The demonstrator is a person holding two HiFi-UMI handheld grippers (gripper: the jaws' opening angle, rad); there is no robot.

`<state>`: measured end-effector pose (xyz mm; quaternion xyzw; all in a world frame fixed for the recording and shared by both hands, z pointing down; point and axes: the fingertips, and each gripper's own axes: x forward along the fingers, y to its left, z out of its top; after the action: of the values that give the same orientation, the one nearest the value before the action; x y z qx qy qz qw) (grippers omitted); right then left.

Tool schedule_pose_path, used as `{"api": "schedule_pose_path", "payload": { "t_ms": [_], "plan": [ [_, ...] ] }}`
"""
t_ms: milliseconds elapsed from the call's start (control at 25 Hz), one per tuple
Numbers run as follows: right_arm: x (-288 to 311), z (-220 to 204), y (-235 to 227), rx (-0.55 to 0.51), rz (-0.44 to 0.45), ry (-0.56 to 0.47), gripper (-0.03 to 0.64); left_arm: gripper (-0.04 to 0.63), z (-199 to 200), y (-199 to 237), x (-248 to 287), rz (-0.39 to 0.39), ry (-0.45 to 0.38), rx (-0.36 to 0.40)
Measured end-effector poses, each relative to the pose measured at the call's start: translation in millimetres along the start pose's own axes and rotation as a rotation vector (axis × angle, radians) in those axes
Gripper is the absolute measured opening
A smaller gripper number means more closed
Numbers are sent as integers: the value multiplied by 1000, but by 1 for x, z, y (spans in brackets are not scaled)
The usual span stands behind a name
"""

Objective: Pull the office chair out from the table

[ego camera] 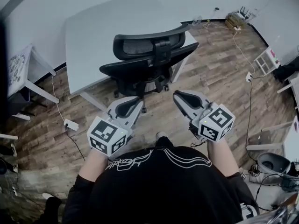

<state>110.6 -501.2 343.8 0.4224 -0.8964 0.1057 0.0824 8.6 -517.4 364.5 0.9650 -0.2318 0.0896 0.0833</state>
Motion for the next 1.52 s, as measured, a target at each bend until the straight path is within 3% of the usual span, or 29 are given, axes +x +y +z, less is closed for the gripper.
{"api": "schedule_pose_path", "payload": {
  "t_ms": [80, 320, 400, 480, 600, 680, 760, 880, 1040, 1160, 1360, 1520],
  "plan": [
    [2, 10, -19, 3, 35, -12, 40, 55, 1, 11, 9, 54, 39, 106],
    [11, 22, -88, -175, 18, 68, 47, 149, 2, 58, 27, 216, 168, 334],
    [14, 25, -104, -192, 46, 75, 106, 163, 1, 76, 28, 272, 210, 395],
    [18, 25, -121, -258, 53, 106, 162, 182, 2, 94, 31, 324, 243, 433],
    [22, 24, -152, -392, 29, 169, 193, 198, -4, 125, 33, 416, 321, 472],
    [24, 26, -175, -408, 15, 169, 210, 210, -13, 144, 33, 482, 395, 511],
    [28, 30, -201, -397, -13, 147, 233, 213, -16, 158, 35, 517, 413, 503],
    [37, 20, -233, -525, -28, 213, 263, 220, -11, 170, 39, 532, 396, 460],
    [50, -9, -271, -793, -4, 370, 268, 221, -26, 188, 43, 531, 509, 539],
    [61, -19, -284, -852, 77, 436, 267, 221, -34, 194, 48, 479, 568, 536],
    [72, -28, -303, -1037, 104, 537, 267, 219, -49, 203, 54, 442, 705, 637],
    [79, -36, -305, -1101, 135, 571, 267, 216, -51, 210, 55, 418, 780, 709]
  ]
}}
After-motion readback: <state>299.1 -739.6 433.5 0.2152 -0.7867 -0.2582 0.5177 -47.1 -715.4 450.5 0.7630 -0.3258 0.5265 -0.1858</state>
